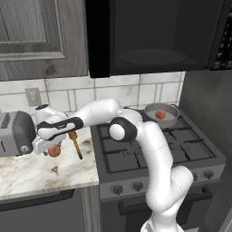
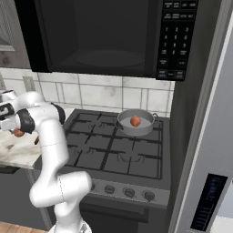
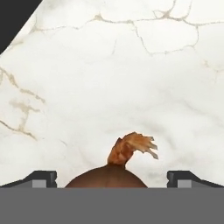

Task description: Put the onion and onion in the pot. Retrieve the spatula and lightly stir the vegetables in the pot.

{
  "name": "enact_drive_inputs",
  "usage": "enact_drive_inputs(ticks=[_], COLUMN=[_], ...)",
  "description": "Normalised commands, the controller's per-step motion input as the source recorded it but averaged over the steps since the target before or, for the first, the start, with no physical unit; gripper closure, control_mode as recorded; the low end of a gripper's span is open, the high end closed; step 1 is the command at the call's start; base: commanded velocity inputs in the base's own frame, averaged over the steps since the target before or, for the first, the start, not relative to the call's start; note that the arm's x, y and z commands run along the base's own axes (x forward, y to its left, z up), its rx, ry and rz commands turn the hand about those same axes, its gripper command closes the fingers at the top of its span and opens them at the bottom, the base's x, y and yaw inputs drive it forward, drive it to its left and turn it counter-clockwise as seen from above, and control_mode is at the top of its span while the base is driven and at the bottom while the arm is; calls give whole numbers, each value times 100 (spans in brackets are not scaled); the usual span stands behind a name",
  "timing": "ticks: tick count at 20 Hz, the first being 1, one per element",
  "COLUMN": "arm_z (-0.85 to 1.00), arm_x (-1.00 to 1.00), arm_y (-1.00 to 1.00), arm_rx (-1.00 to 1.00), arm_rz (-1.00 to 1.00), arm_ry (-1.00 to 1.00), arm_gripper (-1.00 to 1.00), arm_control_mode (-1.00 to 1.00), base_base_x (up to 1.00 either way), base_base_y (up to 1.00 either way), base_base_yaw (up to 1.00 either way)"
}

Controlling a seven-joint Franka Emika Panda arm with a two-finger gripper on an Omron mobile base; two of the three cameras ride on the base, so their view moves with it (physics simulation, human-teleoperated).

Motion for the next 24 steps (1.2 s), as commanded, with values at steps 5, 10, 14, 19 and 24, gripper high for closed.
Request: enact_drive_inputs(ticks=[5, 10, 14, 19, 24], arm_z=[-17, -37, -51, -49, -40], arm_x=[0, -2, -15, -28, -27], arm_y=[0, 0, 1, 2, -1], arm_rx=[0, 0, 0, 0, 0], arm_rz=[-24, -22, -22, -21, -21], arm_ry=[2, 1, 0, 0, 0], arm_gripper=[-100, -100, 100, 100, 100], arm_control_mode=[-100, -100, -100, -100, -100], base_base_x=[0, 0, 0, 0, 0], base_base_y=[0, 0, 0, 0, 0], base_base_yaw=[0, 0, 0, 0, 0])
